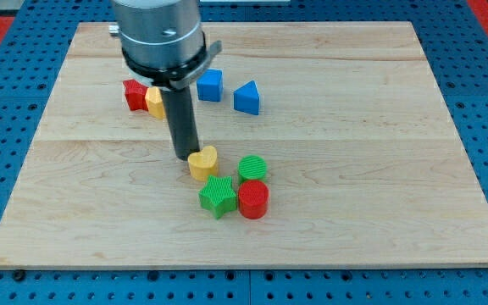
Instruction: Move the red star above the yellow hexagon
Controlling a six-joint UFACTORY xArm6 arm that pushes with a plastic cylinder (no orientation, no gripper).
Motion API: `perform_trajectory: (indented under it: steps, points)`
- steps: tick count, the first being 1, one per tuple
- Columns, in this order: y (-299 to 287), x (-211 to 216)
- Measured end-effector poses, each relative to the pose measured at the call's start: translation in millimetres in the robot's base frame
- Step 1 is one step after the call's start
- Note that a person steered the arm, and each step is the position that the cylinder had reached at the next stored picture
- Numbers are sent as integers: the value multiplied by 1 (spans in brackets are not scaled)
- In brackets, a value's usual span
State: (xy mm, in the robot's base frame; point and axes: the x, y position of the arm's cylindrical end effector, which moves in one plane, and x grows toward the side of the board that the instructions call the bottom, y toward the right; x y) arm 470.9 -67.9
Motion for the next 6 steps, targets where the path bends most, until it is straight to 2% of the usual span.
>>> perform_trajectory:
  steps: [1,2,3,5,6]
  points:
    - [12,10]
    - [-2,11]
    - [-61,6]
    - [-108,-99]
    - [-101,-131]
